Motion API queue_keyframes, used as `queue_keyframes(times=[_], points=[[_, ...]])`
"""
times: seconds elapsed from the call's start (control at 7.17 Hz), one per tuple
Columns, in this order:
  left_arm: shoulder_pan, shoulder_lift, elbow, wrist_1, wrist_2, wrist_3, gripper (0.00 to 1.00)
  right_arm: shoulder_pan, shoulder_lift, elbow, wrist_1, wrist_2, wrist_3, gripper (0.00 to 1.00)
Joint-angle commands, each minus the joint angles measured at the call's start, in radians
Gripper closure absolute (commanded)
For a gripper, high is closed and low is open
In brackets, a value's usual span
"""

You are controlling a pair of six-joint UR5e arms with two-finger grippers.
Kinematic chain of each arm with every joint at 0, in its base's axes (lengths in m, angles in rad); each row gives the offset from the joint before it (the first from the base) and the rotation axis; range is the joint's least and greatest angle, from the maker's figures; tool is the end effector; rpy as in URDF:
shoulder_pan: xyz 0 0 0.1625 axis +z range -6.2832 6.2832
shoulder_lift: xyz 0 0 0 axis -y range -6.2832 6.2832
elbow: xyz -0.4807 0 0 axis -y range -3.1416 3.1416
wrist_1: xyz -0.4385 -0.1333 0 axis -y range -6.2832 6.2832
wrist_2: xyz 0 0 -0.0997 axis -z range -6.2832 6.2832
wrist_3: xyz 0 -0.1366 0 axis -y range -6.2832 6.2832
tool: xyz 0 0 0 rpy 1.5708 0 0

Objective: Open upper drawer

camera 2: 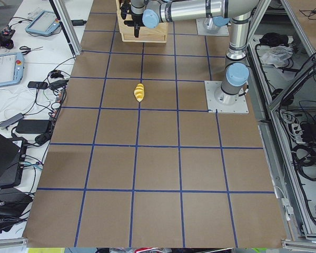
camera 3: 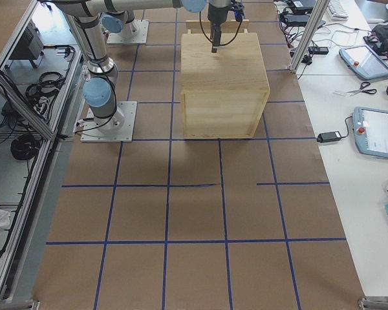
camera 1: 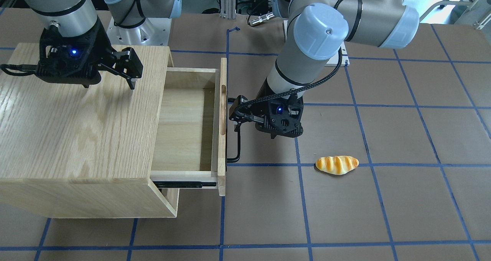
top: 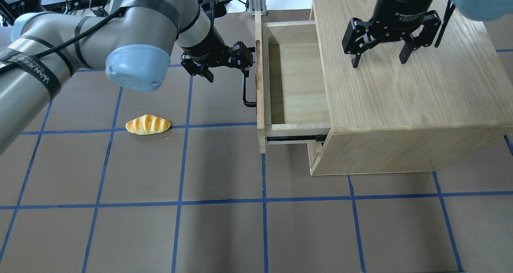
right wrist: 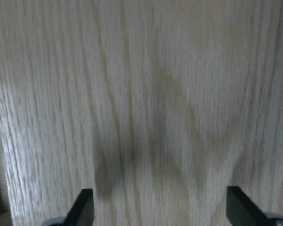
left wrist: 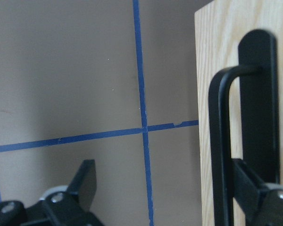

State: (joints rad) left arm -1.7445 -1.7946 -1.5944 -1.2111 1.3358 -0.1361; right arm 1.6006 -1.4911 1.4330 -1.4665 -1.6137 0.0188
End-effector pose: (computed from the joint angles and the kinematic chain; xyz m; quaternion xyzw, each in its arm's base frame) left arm -0.2742 -0.6075 0.4030 -0.0252 -0.9912 0.0370 0.1242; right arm 0.1443 -0.5653 0.5262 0.0060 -0.9995 -0.0226 0.0220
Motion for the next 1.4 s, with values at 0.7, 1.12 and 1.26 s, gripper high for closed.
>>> queue_keyframes(times=[0.7, 1.12, 1.26], points=[[0.151, 0.168, 0.089, -0.340, 0.210, 0.156, 0.00, 0.001, 0.000, 0.000, 0.000, 0.000, 0.001, 0.00], [0.143, 0.239, 0.108, -0.412, 0.275, 0.181, 0.00, 0.001, 0.000, 0.000, 0.000, 0.000, 0.001, 0.00], [0.143, 0.241, 0.111, -0.410, 0.275, 0.181, 0.00, 0.001, 0.000, 0.000, 0.000, 0.000, 0.001, 0.00]])
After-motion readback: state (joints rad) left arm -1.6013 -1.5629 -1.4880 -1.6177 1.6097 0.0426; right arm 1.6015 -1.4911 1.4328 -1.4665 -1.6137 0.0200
